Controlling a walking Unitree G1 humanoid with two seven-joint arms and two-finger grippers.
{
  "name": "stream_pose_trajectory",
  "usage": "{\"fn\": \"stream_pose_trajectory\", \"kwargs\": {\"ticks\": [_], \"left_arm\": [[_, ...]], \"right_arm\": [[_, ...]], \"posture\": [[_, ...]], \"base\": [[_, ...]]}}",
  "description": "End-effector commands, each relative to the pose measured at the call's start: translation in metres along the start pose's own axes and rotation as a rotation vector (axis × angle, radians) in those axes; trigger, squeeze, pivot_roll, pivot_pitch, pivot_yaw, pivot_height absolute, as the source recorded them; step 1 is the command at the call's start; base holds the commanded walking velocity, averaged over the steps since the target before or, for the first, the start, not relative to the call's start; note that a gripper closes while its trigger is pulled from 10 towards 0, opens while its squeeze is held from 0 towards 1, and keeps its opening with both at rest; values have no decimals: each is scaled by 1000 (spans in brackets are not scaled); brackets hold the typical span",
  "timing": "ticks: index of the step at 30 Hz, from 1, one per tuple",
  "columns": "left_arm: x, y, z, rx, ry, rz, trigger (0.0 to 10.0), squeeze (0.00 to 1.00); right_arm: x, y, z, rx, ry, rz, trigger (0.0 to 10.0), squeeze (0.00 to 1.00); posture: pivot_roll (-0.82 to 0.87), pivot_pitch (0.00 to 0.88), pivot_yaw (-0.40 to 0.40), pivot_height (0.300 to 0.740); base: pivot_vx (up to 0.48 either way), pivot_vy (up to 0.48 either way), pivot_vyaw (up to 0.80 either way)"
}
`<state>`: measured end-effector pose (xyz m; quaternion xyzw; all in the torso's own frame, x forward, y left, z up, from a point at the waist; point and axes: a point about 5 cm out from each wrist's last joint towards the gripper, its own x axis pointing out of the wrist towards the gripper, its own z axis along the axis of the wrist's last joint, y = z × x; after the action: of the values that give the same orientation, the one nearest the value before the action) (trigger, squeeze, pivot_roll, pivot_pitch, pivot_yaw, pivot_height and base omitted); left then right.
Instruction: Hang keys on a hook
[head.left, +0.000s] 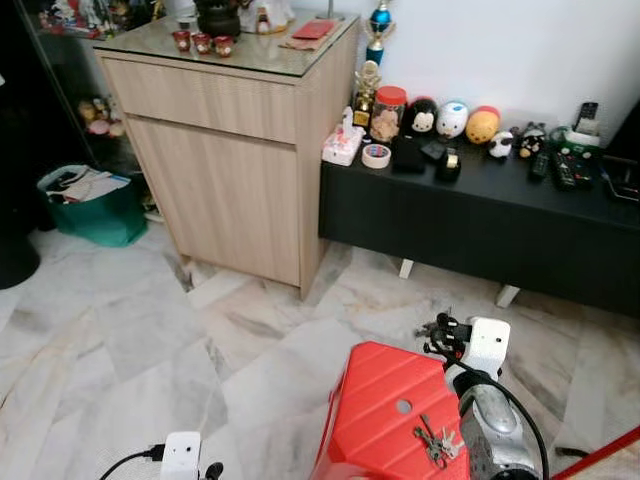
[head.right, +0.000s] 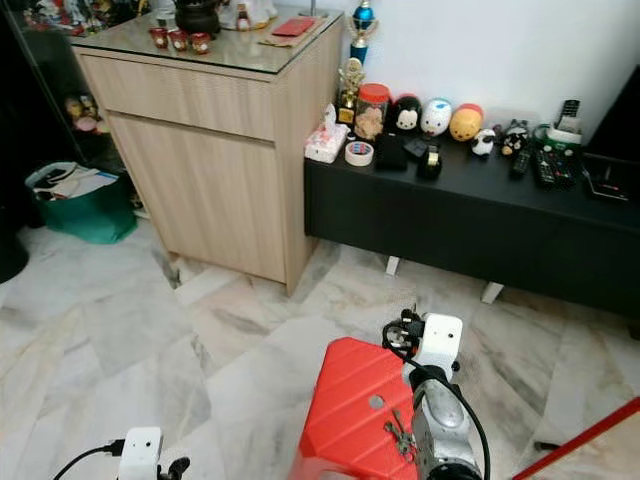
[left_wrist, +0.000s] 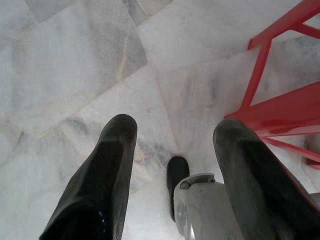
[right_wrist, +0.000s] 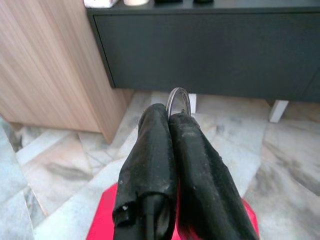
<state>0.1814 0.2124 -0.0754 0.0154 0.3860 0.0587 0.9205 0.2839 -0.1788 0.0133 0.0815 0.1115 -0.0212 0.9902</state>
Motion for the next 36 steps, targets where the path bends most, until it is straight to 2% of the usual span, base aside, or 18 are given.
{"fn": "stream_pose_trajectory", "kwargs": {"ticks": [1, 27, 36], "left_arm": [[-2, 1, -6, -1, 25, 7, 10000, 0], [-1, 2, -5, -6, 24, 13, 10000, 0], [-2, 2, -6, -4, 27, 16, 10000, 0]], "right_arm": [[1, 2, 0, 8, -1, -4, 10000, 0], [2, 1, -3, 23, 24, -18, 10000, 0], [2, -1, -5, 35, 38, -35, 10000, 0]], "posture": [[37, 0, -48, 740], [44, 0, -46, 740], [43, 0, -48, 740]], "base": [[-281, 0, 0], [-309, 0, 0], [0, 0, 0]]}}
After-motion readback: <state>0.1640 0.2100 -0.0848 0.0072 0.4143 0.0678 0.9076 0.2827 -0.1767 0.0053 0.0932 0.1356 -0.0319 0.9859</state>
